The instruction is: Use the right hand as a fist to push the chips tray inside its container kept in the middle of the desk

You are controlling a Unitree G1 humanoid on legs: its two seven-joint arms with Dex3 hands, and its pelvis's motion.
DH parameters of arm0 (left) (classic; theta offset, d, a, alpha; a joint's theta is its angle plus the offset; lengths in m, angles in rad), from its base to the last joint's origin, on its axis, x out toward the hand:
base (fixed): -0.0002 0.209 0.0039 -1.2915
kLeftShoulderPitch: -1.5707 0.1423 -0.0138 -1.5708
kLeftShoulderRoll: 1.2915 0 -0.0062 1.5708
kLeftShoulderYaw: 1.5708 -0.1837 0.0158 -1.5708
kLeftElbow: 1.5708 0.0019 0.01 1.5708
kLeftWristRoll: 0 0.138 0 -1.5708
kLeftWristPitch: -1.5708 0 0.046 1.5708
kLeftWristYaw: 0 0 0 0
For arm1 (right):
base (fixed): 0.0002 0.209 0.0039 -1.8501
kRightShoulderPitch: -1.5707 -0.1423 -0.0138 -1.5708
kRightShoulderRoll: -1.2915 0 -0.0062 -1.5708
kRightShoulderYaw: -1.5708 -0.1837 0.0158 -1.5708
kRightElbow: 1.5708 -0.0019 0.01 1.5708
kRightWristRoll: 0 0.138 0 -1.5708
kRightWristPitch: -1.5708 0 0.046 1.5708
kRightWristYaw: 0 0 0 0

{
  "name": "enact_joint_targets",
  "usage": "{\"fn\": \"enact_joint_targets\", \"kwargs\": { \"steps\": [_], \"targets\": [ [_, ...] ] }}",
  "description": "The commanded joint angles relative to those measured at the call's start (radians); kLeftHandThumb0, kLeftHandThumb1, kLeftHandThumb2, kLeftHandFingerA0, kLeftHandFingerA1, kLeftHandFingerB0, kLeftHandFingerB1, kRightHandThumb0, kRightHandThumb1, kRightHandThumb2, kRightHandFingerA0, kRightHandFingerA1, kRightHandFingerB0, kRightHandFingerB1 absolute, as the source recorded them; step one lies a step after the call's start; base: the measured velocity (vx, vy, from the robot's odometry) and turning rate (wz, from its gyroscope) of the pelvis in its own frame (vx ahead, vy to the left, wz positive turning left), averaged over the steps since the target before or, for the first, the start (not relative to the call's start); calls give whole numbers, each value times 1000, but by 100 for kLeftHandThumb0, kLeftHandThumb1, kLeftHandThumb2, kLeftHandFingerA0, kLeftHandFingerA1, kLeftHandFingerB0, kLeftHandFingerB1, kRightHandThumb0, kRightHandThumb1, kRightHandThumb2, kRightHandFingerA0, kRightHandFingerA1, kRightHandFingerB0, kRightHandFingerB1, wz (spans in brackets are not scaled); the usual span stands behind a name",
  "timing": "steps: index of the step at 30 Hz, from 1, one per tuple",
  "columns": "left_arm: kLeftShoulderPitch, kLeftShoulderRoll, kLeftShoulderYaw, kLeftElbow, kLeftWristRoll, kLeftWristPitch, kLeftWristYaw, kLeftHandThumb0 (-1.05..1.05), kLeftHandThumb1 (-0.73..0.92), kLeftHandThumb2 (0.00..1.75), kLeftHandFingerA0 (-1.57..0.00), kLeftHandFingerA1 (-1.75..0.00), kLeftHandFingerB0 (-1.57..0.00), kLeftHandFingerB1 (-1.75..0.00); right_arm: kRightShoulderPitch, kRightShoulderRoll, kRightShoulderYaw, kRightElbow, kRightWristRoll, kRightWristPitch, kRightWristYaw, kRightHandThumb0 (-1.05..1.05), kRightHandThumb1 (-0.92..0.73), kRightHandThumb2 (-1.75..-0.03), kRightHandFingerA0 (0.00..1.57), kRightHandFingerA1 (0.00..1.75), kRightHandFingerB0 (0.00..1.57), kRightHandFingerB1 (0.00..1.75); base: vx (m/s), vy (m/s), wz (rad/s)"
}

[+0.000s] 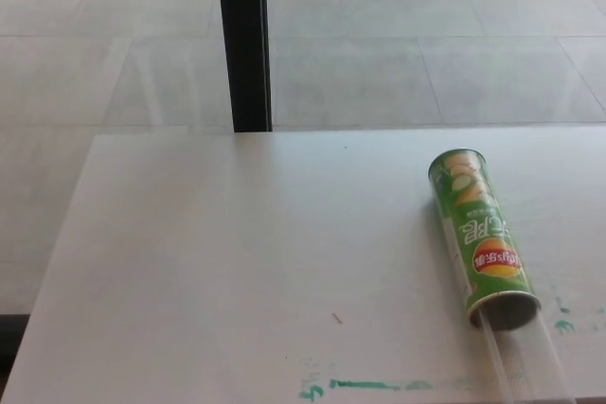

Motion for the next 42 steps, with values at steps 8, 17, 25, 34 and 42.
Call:
{"fn": "enact_joint_targets", "kwargs": {
  "steps": [8, 17, 25, 34, 42],
  "targets": [
    [3, 13, 38, 27, -64, 6, -35, -62, 63, 138, -134, -146, -32, -88, -79, -79, -236, -189, 132, 81, -216, -61, -84, -65, 79, 83, 52, 50, 0, 0, 0],
    [13, 18, 7, 24, -45, 1, -37, -88, 62, 131, -73, -125, -37, -95, -86, -141, -290, -339, 127, 192, -258, -63, -86, -65, 93, 94, 61, 55, 0, 0, 0],
    [18, 21, 20, 21, -67, 4, -40, -90, 58, 130, -87, -134, -44, -101, -79, -144, -277, -528, 157, 251, -203, -67, -84, -65, 88, 78, 58, 51, 0, 0, 0],
    [14, 20, 22, 38, -63, -5, -23, -82, 56, 134, -84, -134, -55, -110, 57, -51, -83, -1120, 293, 267, 36, -75, -79, -63, 89, 90, 67, 50, 0, 0, 0],
    [18, 19, 22, 45, -62, -15, -35, -89, 58, 129, -72, -126, -40, -97, 252, -71, 146, -1378, 245, 194, 195, -66, -89, -66, 73, 103, 49, 53, 0, 0, 0]
  ]
}}
